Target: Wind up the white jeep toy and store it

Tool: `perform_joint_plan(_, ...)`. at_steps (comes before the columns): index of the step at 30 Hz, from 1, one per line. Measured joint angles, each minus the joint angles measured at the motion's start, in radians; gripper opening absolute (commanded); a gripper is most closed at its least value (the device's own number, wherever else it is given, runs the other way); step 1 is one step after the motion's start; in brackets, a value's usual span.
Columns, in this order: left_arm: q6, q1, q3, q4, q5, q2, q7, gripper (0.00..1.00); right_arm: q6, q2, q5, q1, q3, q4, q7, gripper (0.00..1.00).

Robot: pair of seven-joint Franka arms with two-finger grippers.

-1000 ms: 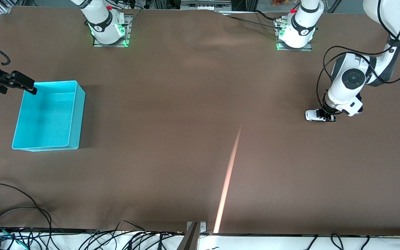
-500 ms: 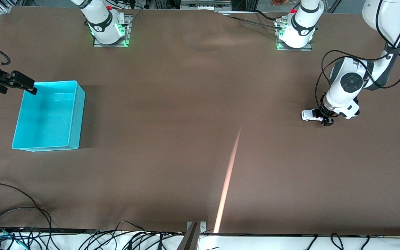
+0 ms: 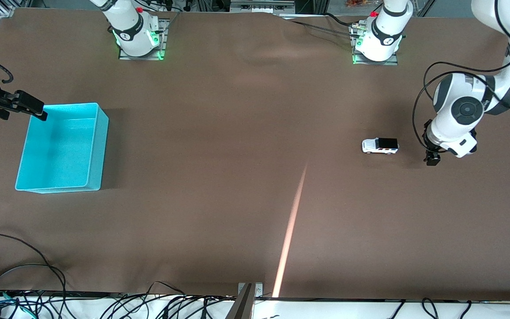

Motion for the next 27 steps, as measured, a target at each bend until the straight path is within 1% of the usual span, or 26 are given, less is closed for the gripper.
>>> perform_joint_plan(6, -0.222, 0.0, -0.024, 0.138, -0.12, -0.07, 0.268, 1.0, 0.0, 0.0, 0.0, 0.0, 0.0, 0.0, 0.0, 1.0)
perform_joint_plan(12, -0.386, -0.002, -0.053, 0.285, -0.154, -0.094, 0.495, 1.0, 0.0, 0.0, 0.0, 0.0, 0.0, 0.0, 0.0, 1.0)
perform_joint_plan(20, -0.48, -0.005, -0.085, 0.404, -0.171, -0.094, 0.766, 1.0, 0.0, 0.0, 0.0, 0.0, 0.0, 0.0, 0.0, 1.0)
perform_joint_plan(24, -0.509, -0.003, -0.085, 0.471, -0.225, -0.093, 0.939, 1.0, 0.0, 0.0, 0.0, 0.0, 0.0, 0.0, 0.0, 1.0)
perform_joint_plan(27, -0.557, -0.001, -0.083, 0.529, -0.248, -0.093, 1.061, 1.0, 0.0, 0.0, 0.0, 0.0, 0.0, 0.0, 0.0, 1.0)
